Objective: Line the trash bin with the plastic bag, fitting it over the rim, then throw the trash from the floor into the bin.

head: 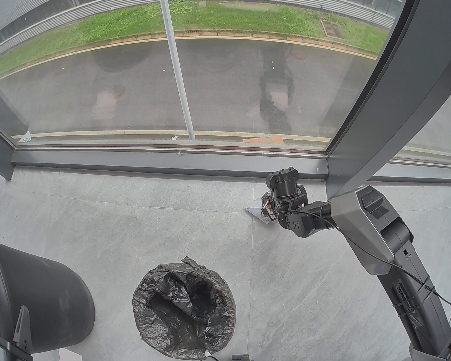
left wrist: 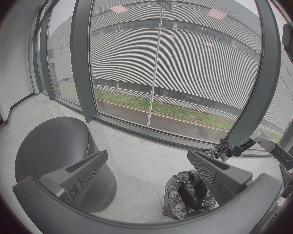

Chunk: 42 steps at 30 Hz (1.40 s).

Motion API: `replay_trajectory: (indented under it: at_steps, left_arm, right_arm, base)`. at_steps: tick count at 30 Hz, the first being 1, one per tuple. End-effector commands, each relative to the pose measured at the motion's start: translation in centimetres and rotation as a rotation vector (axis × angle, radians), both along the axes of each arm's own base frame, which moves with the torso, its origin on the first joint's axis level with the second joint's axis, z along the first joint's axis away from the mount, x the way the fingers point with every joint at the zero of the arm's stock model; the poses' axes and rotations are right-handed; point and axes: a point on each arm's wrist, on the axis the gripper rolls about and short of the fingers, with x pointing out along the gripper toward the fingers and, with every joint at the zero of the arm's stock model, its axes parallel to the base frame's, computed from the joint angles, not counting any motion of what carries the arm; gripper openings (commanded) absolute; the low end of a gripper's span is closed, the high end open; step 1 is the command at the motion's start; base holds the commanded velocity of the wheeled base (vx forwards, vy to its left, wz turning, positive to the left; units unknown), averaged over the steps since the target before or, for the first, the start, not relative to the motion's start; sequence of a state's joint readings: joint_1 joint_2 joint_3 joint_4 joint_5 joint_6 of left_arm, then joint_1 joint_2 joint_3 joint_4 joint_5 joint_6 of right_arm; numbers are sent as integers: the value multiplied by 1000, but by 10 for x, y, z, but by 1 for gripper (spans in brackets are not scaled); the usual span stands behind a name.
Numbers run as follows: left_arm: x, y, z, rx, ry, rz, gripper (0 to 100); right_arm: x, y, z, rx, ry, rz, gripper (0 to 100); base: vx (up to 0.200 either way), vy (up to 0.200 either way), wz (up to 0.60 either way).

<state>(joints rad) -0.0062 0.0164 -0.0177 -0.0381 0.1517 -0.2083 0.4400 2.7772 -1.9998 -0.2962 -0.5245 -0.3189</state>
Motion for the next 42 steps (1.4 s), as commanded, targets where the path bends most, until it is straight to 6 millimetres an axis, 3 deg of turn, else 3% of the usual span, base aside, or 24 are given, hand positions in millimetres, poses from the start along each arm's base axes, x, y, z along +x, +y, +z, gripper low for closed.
replay_trajectory:
  at_steps: [1,9,17,21,29,39,40,42]
  left_arm:
    - [0,0,-3,0,-7,0,100]
    - [0,0,-3,-2,-7,0,100]
    - [0,0,-3,-2,-7,0,100]
    - [0,0,-3,-2,-7,0,100]
    - [0,0,-3,-2,-5,0,100]
    - [0,0,-3,-3,-6,2,100]
    - [0,0,-3,-3,-7,2,100]
    - [0,0,-3,-5,-6,2,100]
  right_arm:
    - [0,0,-1,0,1,0,100]
    - [-3,5,-8,-3,10,3,100]
    - [-16,26,-42,-37,76,42,100]
    - [-17,24,-55,-57,116,38,100]
    - [-5,-3,-61,-53,123,-12,100]
    - [-5,-4,-65,-54,130,-12,100]
    - [-5,-4,-65,-54,130,-12,0]
    - [-5,-4,-67,-55,133,-12,0]
  base:
    - [200,0,0]
    - [50,0,0]
    - [0,0,0]
    - [0,0,0]
    - [0,0,0]
    - [0,0,0]
    - [0,0,0]
    - [0,0,0]
